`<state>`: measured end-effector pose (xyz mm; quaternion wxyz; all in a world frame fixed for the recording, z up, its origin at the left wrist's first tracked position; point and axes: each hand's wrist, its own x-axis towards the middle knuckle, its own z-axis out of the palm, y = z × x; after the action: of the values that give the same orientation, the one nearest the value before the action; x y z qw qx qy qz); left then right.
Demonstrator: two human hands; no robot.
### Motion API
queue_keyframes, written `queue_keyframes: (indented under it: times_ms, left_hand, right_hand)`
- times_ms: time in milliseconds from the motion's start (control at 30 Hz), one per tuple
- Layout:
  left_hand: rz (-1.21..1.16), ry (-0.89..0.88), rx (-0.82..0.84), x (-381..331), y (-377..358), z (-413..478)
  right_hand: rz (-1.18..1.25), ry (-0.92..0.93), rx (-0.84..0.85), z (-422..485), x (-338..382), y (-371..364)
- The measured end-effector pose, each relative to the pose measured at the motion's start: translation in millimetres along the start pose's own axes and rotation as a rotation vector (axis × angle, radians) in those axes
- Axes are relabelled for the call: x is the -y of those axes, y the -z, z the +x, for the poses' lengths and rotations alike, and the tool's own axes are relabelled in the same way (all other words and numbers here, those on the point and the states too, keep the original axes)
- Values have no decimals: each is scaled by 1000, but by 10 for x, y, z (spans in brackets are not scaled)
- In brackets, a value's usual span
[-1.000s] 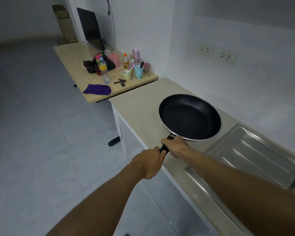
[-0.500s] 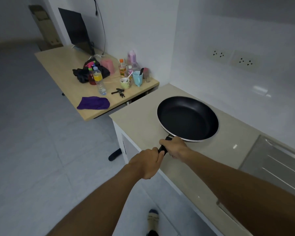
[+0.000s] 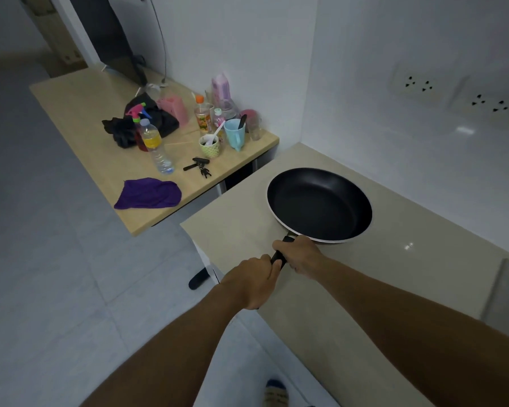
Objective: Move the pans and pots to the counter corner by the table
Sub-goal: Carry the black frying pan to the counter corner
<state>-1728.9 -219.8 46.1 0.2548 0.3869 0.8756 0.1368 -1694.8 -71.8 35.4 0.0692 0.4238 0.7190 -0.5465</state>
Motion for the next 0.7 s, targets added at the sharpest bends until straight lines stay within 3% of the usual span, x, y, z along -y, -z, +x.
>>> queue_keyframes:
  times_ms: [700]
  left_hand:
    - [-37, -86, 175, 1281, 452, 1621]
  right_hand:
    - [98, -89, -152, 1593, 634, -624]
